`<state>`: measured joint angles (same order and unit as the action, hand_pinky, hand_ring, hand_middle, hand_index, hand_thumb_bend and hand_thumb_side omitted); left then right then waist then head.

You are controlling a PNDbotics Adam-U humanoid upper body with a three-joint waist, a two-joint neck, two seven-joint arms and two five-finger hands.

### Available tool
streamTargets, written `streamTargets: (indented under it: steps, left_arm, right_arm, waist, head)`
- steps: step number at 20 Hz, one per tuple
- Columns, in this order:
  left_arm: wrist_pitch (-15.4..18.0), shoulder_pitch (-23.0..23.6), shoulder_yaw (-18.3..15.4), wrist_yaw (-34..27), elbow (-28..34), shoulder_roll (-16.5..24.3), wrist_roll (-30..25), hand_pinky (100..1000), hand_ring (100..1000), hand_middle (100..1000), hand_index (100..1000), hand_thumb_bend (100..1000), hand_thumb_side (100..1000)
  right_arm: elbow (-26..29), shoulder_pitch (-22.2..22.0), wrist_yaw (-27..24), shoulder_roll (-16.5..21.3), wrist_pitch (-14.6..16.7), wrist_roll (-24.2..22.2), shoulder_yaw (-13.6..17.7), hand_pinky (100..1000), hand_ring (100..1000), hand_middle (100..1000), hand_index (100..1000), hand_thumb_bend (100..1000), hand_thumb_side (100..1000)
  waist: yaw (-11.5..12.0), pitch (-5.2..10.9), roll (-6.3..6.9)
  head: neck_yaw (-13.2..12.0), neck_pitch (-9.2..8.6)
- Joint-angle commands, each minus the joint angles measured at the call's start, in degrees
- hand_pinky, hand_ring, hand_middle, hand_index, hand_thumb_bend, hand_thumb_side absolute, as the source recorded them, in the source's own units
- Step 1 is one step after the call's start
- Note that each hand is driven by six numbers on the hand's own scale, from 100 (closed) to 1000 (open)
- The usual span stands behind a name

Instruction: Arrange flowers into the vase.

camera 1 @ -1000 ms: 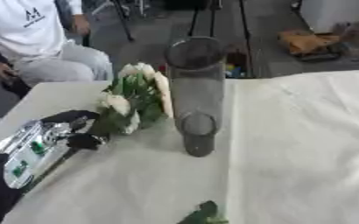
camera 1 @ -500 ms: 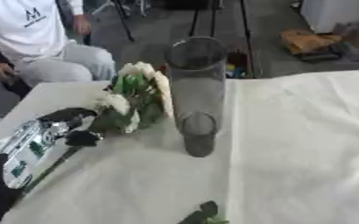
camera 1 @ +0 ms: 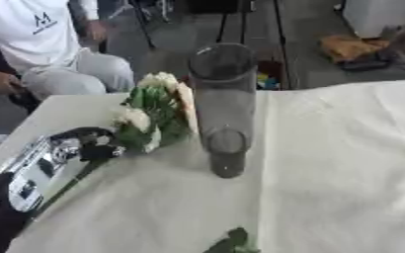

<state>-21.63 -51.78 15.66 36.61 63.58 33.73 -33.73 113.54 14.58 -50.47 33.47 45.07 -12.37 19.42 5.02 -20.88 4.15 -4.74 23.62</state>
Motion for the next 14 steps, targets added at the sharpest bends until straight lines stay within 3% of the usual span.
streamTargets:
  steps: [1, 14]
  left_arm:
    - [0.1, -1.2, -0.2, -2.2, -0.4, 1.0, -1.6, 887, 1000, 1000, 1000, 298, 977]
    - [0.8, -2.3, 0.7, -0.6, -1.6, 1.6, -1.8, 879, 1000, 1000, 1000, 282, 906]
  right_arm:
    - [1.0, 0.2, 0.7, 0.8, -0.4, 0.2, 0.8, 624, 738, 668, 736, 100, 1000]
    - [1.0, 0.1, 0.9, 0.5, -1.4, 0.4, 0.8, 622, 737, 663, 730, 100, 1000]
  waist:
    - [0.0, 1.49, -0.04]
    - [0.0, 1.64, 0.34]
  head:
    - [-0.2, -0.05]
    - [-0.3, -0.25]
